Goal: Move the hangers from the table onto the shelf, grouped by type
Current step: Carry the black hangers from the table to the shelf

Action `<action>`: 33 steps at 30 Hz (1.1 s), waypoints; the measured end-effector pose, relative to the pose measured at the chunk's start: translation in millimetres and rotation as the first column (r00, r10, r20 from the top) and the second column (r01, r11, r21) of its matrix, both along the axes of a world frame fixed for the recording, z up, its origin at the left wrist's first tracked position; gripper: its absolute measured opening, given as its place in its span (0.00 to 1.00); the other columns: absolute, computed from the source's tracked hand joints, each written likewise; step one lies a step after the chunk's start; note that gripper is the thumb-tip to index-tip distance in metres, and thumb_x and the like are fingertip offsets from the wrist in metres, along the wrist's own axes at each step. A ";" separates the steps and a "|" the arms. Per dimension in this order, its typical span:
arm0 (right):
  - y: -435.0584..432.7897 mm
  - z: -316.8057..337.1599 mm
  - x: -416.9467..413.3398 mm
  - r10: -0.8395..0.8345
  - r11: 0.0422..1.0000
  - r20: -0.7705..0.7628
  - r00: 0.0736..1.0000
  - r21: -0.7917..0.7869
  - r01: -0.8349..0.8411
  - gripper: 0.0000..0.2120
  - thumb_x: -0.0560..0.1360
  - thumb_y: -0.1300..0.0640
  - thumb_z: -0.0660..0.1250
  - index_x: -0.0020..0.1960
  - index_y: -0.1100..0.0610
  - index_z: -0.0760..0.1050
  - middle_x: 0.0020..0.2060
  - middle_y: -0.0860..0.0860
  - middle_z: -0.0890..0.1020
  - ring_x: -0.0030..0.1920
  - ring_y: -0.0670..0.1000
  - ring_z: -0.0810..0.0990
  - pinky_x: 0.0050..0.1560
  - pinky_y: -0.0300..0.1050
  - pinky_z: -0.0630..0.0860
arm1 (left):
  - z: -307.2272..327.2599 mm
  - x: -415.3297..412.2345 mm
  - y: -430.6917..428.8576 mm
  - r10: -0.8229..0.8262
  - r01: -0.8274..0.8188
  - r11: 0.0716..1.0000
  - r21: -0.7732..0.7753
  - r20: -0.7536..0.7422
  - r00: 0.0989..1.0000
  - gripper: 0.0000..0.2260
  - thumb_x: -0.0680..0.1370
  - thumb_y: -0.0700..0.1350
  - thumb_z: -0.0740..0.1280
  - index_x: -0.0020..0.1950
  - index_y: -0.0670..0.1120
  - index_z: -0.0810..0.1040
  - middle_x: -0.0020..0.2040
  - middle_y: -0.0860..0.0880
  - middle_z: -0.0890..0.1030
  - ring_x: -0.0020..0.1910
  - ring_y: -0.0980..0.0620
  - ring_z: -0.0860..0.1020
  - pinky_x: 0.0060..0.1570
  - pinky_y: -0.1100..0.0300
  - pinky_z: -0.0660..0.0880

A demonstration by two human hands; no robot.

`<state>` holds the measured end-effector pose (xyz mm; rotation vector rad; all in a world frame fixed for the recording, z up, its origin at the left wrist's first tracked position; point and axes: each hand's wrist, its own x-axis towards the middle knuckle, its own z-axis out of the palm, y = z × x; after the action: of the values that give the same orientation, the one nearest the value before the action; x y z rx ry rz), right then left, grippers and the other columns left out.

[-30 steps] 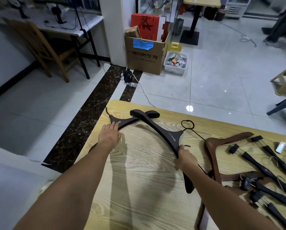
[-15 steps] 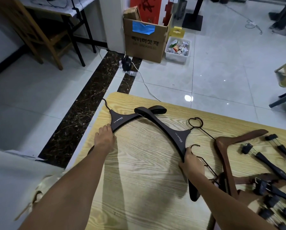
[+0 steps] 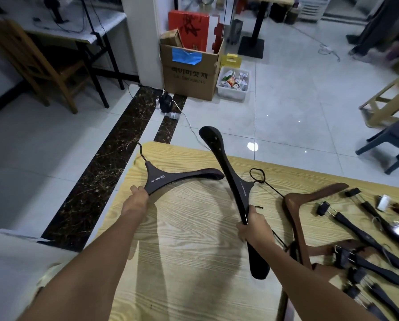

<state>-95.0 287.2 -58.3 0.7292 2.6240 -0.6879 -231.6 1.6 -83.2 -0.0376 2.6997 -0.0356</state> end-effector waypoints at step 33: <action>17.7 91.3 7.0 -0.166 0.848 -0.115 0.979 -0.523 0.083 0.11 0.78 0.56 0.63 0.43 0.63 0.69 0.38 0.60 0.74 0.29 0.59 0.79 0.31 0.46 0.75 | 123.3 54.3 10.1 0.145 -0.124 0.979 0.160 -0.125 0.981 0.14 0.79 0.38 0.62 0.60 0.37 0.62 0.58 0.36 0.75 0.58 0.38 0.75 0.52 0.49 0.71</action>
<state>-88.1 304.9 33.0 0.6992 2.3534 -1.4704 -177.3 11.7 40.1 -0.1836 2.8205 0.2211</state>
